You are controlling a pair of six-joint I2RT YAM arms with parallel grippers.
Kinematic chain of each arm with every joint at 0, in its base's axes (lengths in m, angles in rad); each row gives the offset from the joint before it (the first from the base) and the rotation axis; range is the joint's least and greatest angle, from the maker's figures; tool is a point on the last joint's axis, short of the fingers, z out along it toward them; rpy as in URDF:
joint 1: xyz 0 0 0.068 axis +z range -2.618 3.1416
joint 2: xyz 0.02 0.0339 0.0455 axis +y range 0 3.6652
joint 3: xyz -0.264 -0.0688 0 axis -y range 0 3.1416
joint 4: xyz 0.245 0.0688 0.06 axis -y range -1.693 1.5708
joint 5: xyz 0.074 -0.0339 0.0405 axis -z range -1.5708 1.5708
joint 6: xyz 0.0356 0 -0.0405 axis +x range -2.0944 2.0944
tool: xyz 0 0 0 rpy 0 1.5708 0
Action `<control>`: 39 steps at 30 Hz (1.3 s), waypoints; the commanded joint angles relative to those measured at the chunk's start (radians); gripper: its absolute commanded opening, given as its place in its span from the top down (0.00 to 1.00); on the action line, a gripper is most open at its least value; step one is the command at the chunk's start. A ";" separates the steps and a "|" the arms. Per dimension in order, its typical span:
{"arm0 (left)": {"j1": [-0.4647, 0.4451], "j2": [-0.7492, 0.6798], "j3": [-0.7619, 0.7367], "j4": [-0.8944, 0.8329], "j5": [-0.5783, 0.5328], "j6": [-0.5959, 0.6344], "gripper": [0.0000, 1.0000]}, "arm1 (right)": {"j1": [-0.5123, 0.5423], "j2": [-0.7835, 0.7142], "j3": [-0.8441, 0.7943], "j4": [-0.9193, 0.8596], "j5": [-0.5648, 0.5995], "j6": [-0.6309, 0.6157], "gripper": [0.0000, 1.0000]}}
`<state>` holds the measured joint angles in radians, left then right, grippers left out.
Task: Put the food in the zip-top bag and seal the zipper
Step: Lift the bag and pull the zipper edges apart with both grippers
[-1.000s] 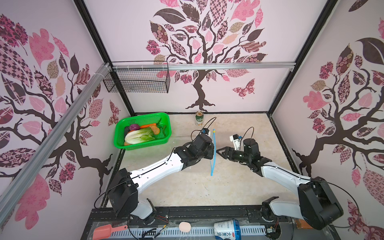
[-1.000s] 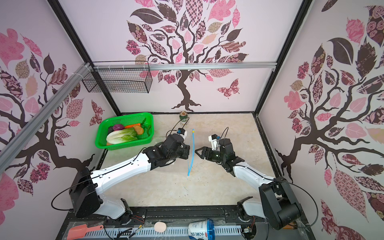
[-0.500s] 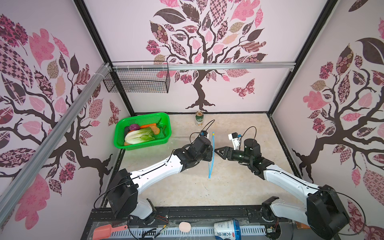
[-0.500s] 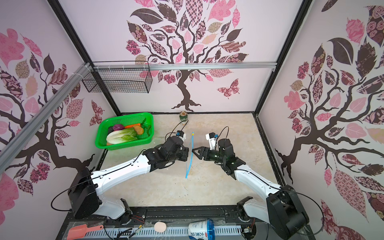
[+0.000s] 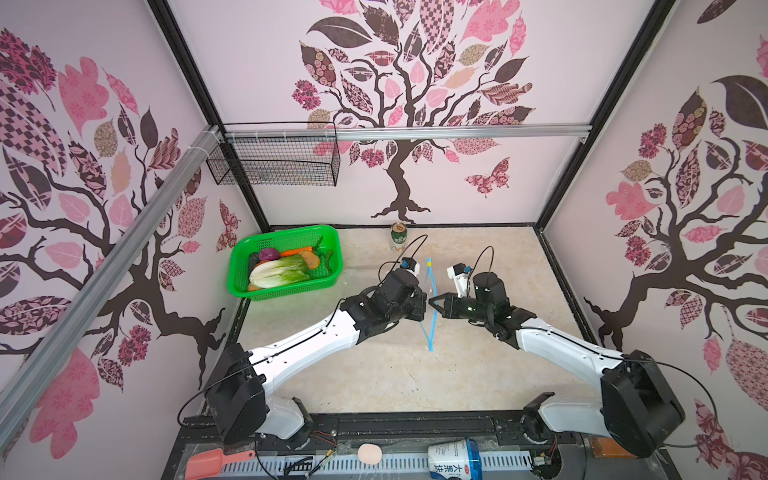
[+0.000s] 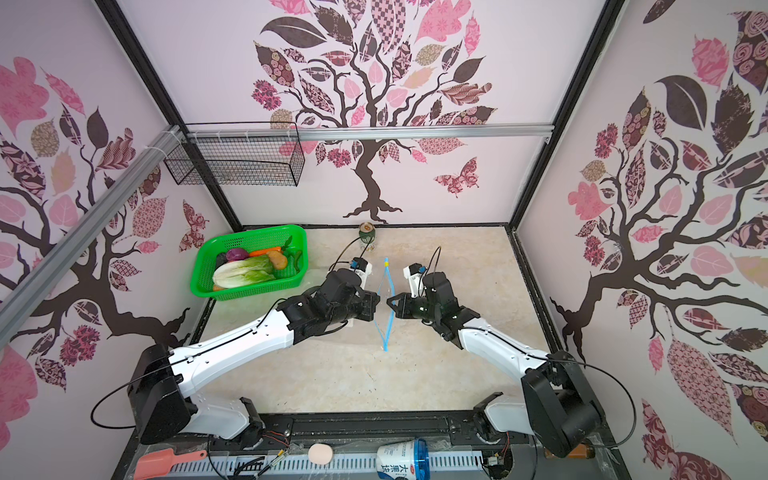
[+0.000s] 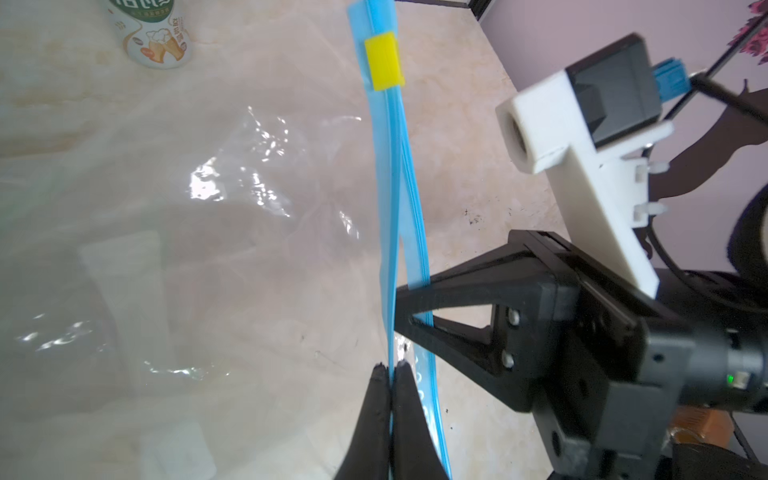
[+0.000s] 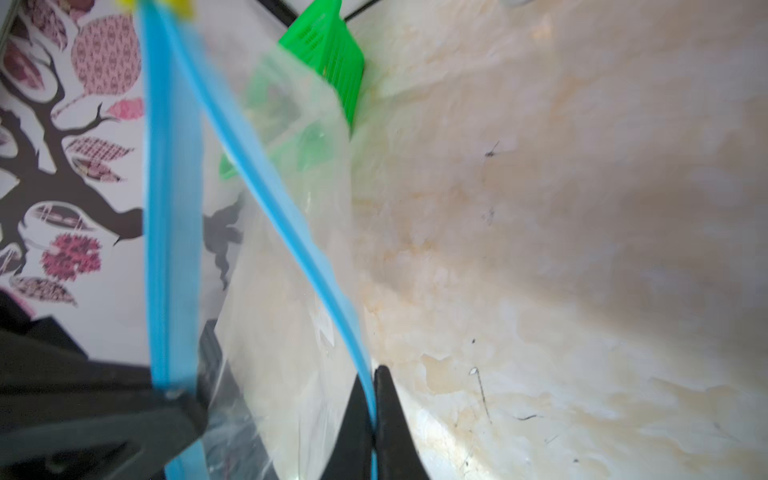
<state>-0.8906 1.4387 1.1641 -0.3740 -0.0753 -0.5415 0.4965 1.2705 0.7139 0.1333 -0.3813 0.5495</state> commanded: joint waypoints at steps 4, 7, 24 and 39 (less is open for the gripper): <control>-0.001 0.055 0.196 0.009 0.082 0.081 1.00 | -0.001 -0.220 0.134 -0.350 0.464 -0.202 1.00; 0.000 0.092 0.271 0.025 0.128 0.097 1.00 | -0.001 -0.281 0.194 -0.476 0.626 -0.252 1.00; 0.195 0.227 -0.029 0.388 0.439 -0.214 1.00 | 0.005 -0.175 0.340 -0.606 0.331 -0.201 1.00; 0.206 0.214 0.027 0.224 0.385 -0.092 1.00 | 0.004 -0.082 0.306 -0.530 0.424 -0.238 1.00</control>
<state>-0.6785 1.6699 1.1416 -0.1471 0.2829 -0.6685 0.5003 1.1992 1.0012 -0.3664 -0.0952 0.3325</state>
